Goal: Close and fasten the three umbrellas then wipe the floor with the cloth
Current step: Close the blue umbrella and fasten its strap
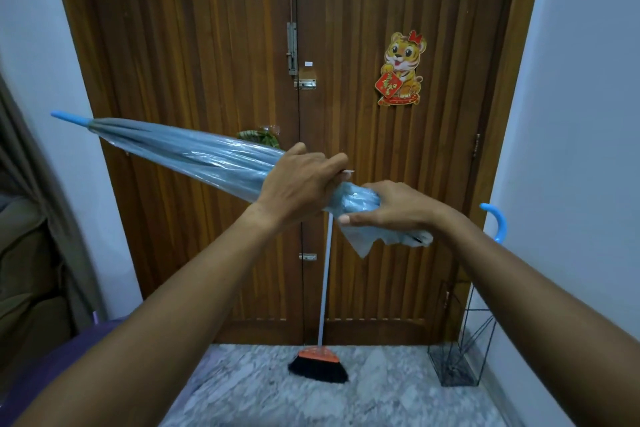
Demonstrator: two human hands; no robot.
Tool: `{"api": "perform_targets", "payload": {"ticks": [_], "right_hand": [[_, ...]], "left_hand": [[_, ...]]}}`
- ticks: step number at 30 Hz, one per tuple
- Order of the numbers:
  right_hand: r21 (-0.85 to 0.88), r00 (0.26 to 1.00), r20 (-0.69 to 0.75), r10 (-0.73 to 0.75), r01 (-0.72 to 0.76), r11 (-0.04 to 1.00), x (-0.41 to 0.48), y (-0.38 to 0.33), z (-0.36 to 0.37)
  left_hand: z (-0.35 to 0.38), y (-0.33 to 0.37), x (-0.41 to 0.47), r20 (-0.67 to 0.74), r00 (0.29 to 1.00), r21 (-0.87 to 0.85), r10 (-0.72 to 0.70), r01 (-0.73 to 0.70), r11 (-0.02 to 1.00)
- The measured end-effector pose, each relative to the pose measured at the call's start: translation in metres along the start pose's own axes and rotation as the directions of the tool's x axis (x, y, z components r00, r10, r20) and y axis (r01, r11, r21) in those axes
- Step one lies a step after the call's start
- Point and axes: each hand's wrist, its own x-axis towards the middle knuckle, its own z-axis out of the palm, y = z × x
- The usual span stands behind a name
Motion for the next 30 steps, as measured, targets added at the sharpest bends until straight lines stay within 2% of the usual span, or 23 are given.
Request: {"api": "perform_targets", "payload": {"ticks": [2, 3, 5, 7, 9, 12, 14, 16, 18, 19, 21, 22, 23, 24, 26, 28, 30], "right_hand": [[0.07, 0.999, 0.041, -0.007, 0.004, 0.998, 0.001, 0.0, 0.0], [0.035, 1.0, 0.005, -0.012, 0.012, 0.999, 0.0, -0.001, 0.003], [-0.251, 0.983, -0.173, -0.055, 0.011, 0.968, -0.002, -0.002, 0.014], [-0.585, 0.92, -0.334, -0.203, -0.034, 0.81, -0.004, -0.001, 0.024], [-0.724, 0.844, -0.386, -0.374, -0.025, 0.69, -0.005, 0.001, 0.033], [-0.805, 0.719, -0.407, -0.563, 0.009, 0.593, -0.003, 0.005, 0.045], [-0.836, 0.659, -0.418, -0.625, -0.009, 0.549, -0.001, 0.009, 0.053], [-0.831, 0.619, -0.45, -0.644, -0.026, 0.556, -0.001, 0.012, 0.057], [-0.799, 0.614, -0.493, -0.616, -0.039, 0.6, -0.002, 0.012, 0.059], [-0.78, 0.658, -0.489, -0.572, -0.035, 0.625, -0.002, 0.01, 0.059], [-0.697, 0.836, -0.36, -0.415, 0.055, 0.715, 0.0, 0.003, 0.052], [-0.582, 0.915, -0.26, -0.309, 0.107, 0.806, 0.001, 0.0, 0.045], [-0.408, 0.963, -0.172, -0.208, 0.122, 0.905, 0.003, -0.003, 0.039], [-0.233, 0.987, -0.108, -0.121, 0.093, 0.968, 0.006, -0.003, 0.033], [0.001, 1.0, -0.016, -0.003, 0.003, 1.0, 0.012, 0.0, 0.021], [0.137, 0.992, 0.12, 0.027, -0.043, 0.99, 0.014, 0.004, 0.014], [0.229, 0.988, 0.155, 0.013, -0.049, 0.972, 0.015, 0.007, 0.017]], "left_hand": [[0.001, 0.0, 0.003, 0.041, 0.998, -0.046, -0.041, 0.043, 0.998], [0.002, -0.002, 0.002, 0.067, 0.995, -0.102, -0.076, 0.082, 0.991], [0.002, -0.009, 0.0, 0.168, 0.972, -0.261, -0.165, 0.205, 0.943], [0.0, -0.016, -0.003, 0.327, 0.919, -0.409, -0.221, 0.349, 0.843], [0.002, -0.019, -0.006, 0.409, 0.884, -0.496, -0.227, 0.424, 0.758], [0.005, -0.021, -0.008, 0.477, 0.853, -0.57, -0.209, 0.482, 0.666], [0.002, -0.022, -0.008, 0.527, 0.828, -0.554, -0.191, 0.506, 0.661], [0.0, -0.021, -0.009, 0.556, 0.811, -0.517, -0.182, 0.509, 0.688], [-0.001, -0.018, -0.012, 0.51, 0.835, -0.493, -0.206, 0.48, 0.726], [0.0, -0.016, -0.015, 0.455, 0.86, -0.464, -0.232, 0.451, 0.763], [0.002, -0.015, -0.023, 0.306, 0.91, -0.36, -0.278, 0.381, 0.852], [0.004, -0.016, -0.027, 0.241, 0.931, -0.3, -0.276, 0.342, 0.891], [0.004, -0.018, -0.031, 0.197, 0.947, -0.246, -0.253, 0.298, 0.923], [0.004, -0.018, -0.033, 0.167, 0.96, -0.207, -0.224, 0.256, 0.944], [0.002, -0.016, -0.031, 0.125, 0.977, -0.172, -0.171, 0.192, 0.966], [-0.002, -0.012, -0.027, 0.133, 0.98, -0.172, -0.149, 0.171, 0.97], [-0.003, -0.012, -0.025, 0.202, 0.964, -0.23, -0.175, 0.22, 0.948]]}}
